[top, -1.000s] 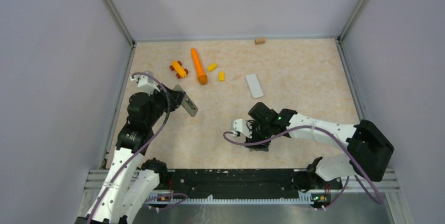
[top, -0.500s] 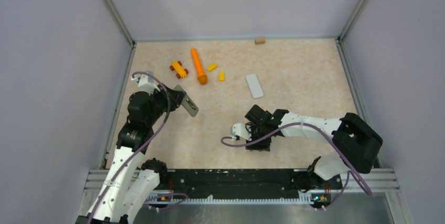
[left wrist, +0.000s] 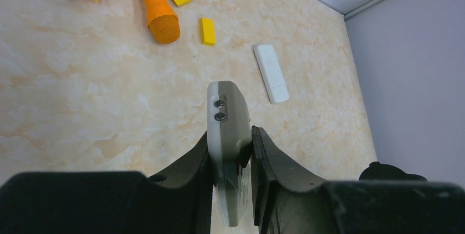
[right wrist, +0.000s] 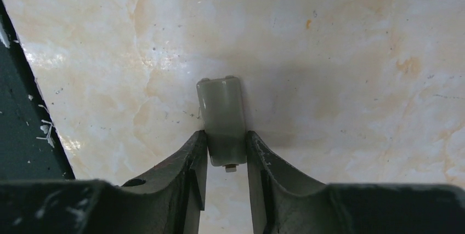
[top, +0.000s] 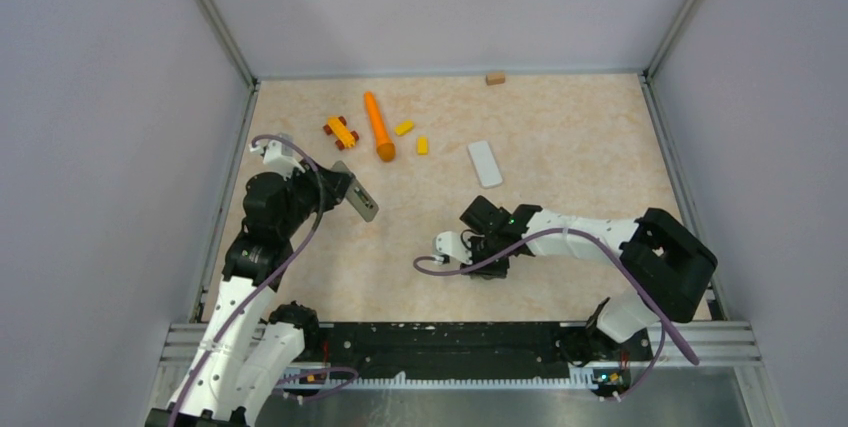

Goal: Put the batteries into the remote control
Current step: Move the battery cover to the center of the board, then pick up the battery cover at the center of the board.

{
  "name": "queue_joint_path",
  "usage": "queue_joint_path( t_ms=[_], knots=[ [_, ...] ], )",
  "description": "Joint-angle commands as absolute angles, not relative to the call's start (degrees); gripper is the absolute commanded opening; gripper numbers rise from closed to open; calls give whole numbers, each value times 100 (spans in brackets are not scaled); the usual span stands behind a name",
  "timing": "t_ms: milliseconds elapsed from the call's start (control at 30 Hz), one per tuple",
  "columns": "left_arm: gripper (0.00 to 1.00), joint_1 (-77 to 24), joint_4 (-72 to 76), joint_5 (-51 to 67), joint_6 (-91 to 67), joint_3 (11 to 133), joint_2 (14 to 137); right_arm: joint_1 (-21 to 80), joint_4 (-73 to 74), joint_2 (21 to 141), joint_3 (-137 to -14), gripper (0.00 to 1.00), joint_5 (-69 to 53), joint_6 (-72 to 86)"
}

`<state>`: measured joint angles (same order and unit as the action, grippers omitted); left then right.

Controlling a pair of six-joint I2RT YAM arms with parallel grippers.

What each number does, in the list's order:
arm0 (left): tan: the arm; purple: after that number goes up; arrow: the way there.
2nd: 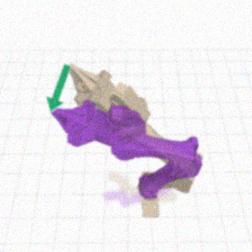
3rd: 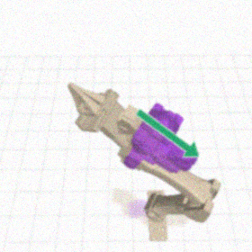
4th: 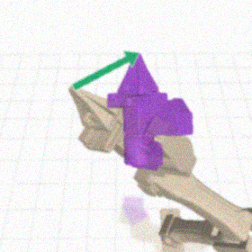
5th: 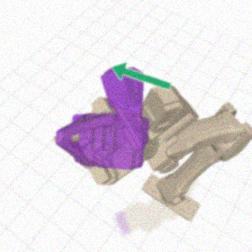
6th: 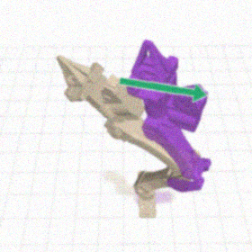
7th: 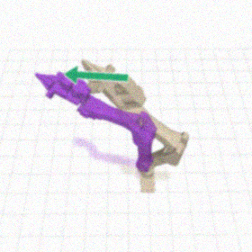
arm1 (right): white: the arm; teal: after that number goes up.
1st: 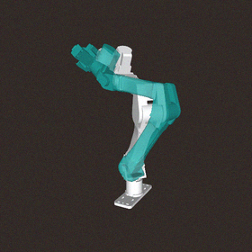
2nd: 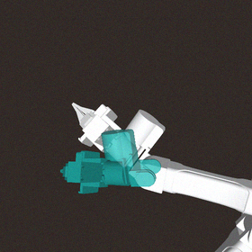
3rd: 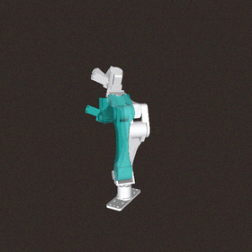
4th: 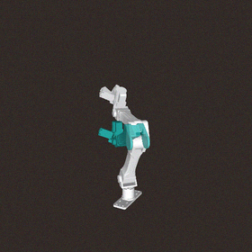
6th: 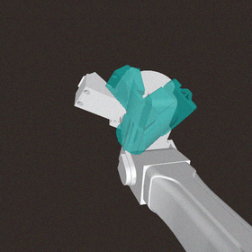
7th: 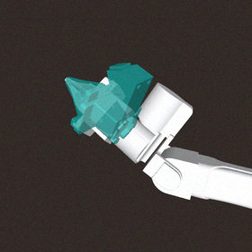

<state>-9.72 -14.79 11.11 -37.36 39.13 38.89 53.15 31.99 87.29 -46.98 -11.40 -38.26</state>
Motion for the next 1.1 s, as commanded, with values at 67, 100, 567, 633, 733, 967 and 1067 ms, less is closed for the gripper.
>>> queue_joint_path(
  t_ms=[67,100,567,633,733,967,1067],
  knots=[
    [0,-923,-1107,1220,-3742,4025,3831,5078,2522,8847,-4843,29,-1012,-2543],
    [0,-915,-1107,1229,-3759,4025,3831,4991,2455,8871,-4888,28,-970,-2181],
    [0,-888,-1051,1318,-3857,3956,3838,4861,2057,9214,-5116,33,37,1039],
    [0,-881,-1038,1331,-3869,3950,3839,4865,2161,9263,-5219,44,302,1194],
    [0,-871,-1050,1329,-3876,3942,3820,4893,2342,9279,-5349,63,317,997],
    [0,-848,-1089,1284,-3841,3957,3803,4972,2589,9084,-5324,68,275,331],
    [0,-836,-1085,1276,-3838,3947,3807,4975,2710,9009,-5277,62,68,42]
  ],
)
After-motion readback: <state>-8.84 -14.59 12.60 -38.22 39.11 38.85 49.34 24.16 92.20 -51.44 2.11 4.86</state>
